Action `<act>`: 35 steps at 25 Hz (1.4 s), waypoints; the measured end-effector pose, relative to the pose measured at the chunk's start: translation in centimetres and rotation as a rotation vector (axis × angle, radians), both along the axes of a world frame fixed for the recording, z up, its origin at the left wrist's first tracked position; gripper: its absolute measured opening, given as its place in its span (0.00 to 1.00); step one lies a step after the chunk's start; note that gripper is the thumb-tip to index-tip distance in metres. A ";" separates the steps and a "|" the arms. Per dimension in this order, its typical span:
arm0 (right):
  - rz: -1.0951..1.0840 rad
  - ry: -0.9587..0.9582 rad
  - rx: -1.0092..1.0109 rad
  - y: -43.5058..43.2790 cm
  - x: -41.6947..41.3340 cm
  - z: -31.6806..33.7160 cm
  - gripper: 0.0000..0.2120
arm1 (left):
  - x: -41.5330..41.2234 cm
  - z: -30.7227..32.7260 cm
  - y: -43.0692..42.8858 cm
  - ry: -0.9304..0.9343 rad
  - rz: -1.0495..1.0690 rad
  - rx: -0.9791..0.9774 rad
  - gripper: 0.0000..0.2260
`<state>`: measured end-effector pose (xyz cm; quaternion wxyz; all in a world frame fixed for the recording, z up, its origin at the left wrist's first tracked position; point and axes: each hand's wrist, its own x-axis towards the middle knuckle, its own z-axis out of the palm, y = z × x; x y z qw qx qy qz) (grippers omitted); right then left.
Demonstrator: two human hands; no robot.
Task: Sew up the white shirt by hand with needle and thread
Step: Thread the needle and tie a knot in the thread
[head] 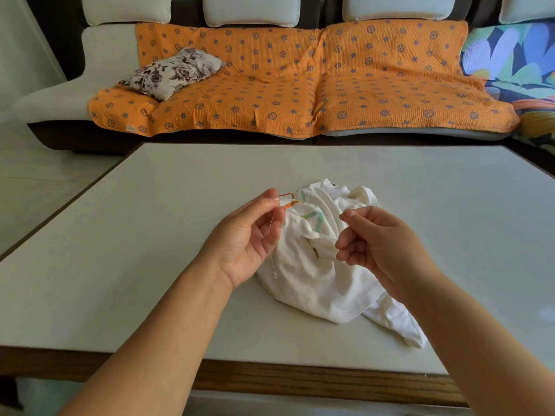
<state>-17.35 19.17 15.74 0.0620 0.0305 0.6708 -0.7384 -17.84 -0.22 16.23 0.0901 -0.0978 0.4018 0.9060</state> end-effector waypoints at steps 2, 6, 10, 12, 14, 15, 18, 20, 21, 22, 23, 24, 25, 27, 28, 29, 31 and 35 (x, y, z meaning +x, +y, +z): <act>-0.005 0.009 0.046 0.0 0.0 -0.1 0.05 | -0.2 0.0 -0.4 -0.017 0.036 0.012 0.03; 0.000 0.005 0.110 0.0 0.1 -0.2 0.07 | -0.4 0.2 -1.2 0.012 0.090 0.076 0.05; 0.022 -0.007 0.179 0.0 0.1 -0.3 0.07 | -0.5 0.2 -1.8 0.012 0.145 0.108 0.04; 0.030 -0.012 0.226 0.2 0.2 -0.4 0.07 | -0.5 0.2 -2.1 0.010 0.155 0.133 0.04; 0.037 -0.022 0.284 0.4 0.2 -0.4 0.08 | -0.5 0.2 -2.4 0.014 0.161 0.150 0.05; 0.040 -0.027 0.317 0.5 0.3 -0.4 0.07 | -0.5 0.3 -2.5 0.019 0.167 0.152 0.05; 0.048 -0.052 0.405 1.0 0.4 -0.4 0.07 | -0.5 0.4 -2.8 0.032 0.185 0.159 0.04; 0.053 -0.072 0.443 1.4 0.4 -0.3 0.07 | -0.5 0.4 -2.9 0.039 0.193 0.168 0.03; 0.057 -0.083 0.459 1.6 0.4 -0.2 0.07 | -0.5 0.4 -3.0 0.044 0.194 0.173 0.03; 0.062 -0.096 0.476 1.8 0.4 -0.2 0.08 | -0.5 0.4 -3.0 0.051 0.192 0.178 0.03; 0.068 -0.110 0.492 2.0 0.4 -0.2 0.08 | -0.4 0.4 -3.0 0.059 0.188 0.182 0.03; 0.076 -0.124 0.508 2.2 0.4 -0.2 0.08 | -0.4 0.5 -3.0 0.069 0.183 0.185 0.03; 0.085 -0.140 0.524 2.4 0.4 -0.2 0.08 | -0.4 0.5 -3.0 0.079 0.178 0.185 0.04; 0.108 -0.169 0.557 2.8 0.5 -0.2 0.08 | -0.3 0.6 -3.2 0.098 0.175 0.186 0.06; 0.119 -0.182 0.572 3.0 0.5 -0.3 0.08 | -0.4 0.6 -3.3 0.105 0.175 0.188 0.06; 0.129 -0.194 0.584 3.3 0.6 -0.3 0.08 | -0.4 0.6 -3.4 0.109 0.174 0.191 0.05; 0.147 -0.221 0.603 3.8 0.7 -0.2 0.08 | -0.5 0.5 -3.5 0.118 0.172 0.195 0.03; 0.165 -0.263 0.627 4.5 0.8 -0.4 0.08 | -0.6 0.5 -3.9 0.132 0.181 0.224 0.04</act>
